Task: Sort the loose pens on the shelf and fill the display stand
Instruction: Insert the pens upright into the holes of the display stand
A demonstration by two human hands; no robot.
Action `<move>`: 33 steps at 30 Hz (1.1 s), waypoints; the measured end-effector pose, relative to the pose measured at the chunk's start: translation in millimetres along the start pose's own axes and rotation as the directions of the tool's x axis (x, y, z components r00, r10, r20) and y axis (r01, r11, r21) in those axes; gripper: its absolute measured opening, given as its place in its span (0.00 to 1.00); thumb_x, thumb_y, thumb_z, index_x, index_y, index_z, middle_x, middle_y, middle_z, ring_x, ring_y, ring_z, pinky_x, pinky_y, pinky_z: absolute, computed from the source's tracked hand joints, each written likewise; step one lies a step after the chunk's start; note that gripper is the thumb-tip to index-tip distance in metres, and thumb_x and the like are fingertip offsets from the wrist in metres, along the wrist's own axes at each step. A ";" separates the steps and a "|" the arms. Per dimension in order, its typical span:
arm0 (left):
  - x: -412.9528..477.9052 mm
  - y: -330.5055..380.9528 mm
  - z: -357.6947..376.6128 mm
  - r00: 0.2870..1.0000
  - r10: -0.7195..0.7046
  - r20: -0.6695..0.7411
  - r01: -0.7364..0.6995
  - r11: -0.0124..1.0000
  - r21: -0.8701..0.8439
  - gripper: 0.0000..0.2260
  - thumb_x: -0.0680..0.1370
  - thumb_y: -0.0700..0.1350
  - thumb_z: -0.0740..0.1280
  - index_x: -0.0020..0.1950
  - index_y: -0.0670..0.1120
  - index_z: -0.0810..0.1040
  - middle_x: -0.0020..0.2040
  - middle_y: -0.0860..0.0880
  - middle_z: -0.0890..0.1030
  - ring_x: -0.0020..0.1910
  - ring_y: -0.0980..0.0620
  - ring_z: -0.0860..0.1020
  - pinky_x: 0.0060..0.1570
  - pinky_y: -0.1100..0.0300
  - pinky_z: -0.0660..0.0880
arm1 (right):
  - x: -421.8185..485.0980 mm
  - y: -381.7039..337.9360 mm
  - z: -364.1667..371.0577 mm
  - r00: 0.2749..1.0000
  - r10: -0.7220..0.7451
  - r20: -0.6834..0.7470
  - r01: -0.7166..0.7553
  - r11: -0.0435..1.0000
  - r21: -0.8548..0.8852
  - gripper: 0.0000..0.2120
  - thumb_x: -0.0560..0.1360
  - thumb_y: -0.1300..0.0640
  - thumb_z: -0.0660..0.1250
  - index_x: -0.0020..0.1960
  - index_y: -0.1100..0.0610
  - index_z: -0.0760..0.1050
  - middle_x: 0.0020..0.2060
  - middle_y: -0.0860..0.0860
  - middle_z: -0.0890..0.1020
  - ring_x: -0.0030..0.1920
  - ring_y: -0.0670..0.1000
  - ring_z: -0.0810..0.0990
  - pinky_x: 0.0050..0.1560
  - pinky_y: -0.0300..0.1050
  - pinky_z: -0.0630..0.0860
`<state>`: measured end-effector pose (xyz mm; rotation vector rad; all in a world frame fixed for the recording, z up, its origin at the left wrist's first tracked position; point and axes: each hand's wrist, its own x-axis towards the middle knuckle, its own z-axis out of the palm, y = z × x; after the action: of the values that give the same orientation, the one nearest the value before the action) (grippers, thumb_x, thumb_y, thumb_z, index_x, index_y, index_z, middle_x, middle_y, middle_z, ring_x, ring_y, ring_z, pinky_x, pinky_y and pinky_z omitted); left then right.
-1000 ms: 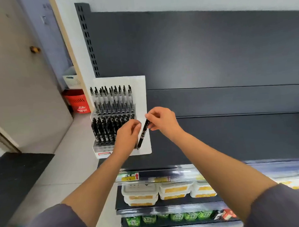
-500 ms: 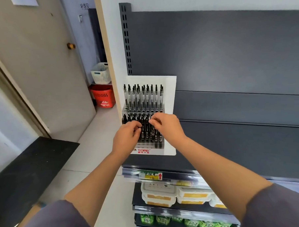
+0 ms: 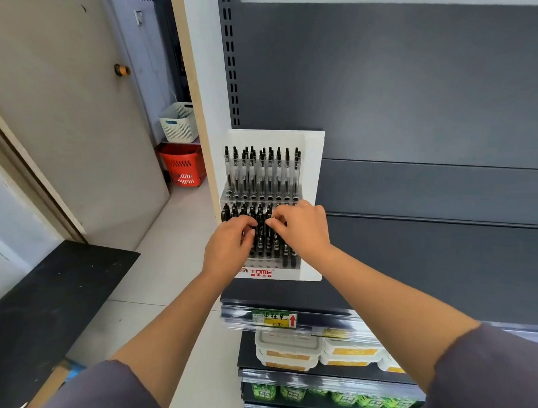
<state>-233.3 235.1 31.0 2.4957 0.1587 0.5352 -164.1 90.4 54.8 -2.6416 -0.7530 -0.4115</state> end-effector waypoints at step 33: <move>-8.2 -1.2 -1.2 0.999 -0.018 0.034 0.020 0.999 -0.044 0.10 0.79 0.42 0.60 0.59 0.49 0.76 0.48 0.53 0.77 0.44 0.56 0.73 0.42 0.62 0.70 | 0.2 -4.4 2.9 0.995 0.082 0.065 -0.080 0.997 -0.021 0.07 0.76 0.48 0.65 0.51 0.49 0.77 0.54 0.47 0.74 0.60 0.53 0.68 0.58 0.50 0.63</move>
<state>-241.2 234.8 28.5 2.4558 0.1555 0.4831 -165.9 95.2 53.5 -2.7035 -0.6620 -0.3123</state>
